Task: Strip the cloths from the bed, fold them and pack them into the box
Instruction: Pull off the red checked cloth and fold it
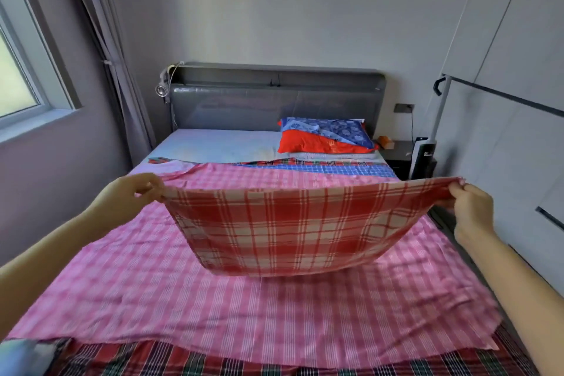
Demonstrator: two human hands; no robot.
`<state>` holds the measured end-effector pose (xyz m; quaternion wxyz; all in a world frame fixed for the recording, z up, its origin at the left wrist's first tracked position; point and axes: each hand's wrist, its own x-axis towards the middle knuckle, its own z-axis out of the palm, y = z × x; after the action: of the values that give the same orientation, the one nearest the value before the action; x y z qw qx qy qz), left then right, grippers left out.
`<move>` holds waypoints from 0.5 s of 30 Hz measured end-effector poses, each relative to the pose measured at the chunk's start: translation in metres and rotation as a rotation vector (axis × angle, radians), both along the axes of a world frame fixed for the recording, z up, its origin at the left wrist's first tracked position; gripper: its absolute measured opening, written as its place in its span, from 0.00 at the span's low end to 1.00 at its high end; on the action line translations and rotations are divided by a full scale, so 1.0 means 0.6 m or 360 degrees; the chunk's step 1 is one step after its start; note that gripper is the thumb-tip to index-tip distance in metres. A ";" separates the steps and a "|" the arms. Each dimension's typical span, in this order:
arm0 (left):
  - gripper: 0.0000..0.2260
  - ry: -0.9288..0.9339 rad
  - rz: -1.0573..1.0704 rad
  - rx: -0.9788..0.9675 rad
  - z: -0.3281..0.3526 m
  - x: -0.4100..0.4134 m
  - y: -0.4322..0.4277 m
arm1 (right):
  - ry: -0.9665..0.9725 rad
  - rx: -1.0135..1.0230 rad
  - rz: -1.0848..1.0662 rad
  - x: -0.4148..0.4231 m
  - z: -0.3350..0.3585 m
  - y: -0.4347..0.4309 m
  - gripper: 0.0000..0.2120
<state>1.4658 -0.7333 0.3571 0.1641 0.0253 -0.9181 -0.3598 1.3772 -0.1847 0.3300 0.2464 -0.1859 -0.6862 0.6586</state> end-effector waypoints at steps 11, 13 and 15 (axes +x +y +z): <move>0.07 -0.0385 0.0099 0.0181 -0.198 0.239 0.127 | -0.0761 0.0960 0.0696 0.307 -0.162 0.097 0.12; 0.10 -0.0502 -0.0002 -0.0026 -0.218 0.300 0.140 | -0.0845 0.0992 0.0788 0.368 -0.183 0.125 0.14; 0.11 -0.0623 -0.0028 -0.0218 -0.231 0.363 0.137 | -0.0938 0.0993 0.0862 0.418 -0.194 0.157 0.14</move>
<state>1.6833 -0.6510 0.2187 -0.0191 0.0754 -0.9550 -0.2862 1.6278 -0.0903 0.2134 -0.0935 -0.0967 -0.9143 0.3820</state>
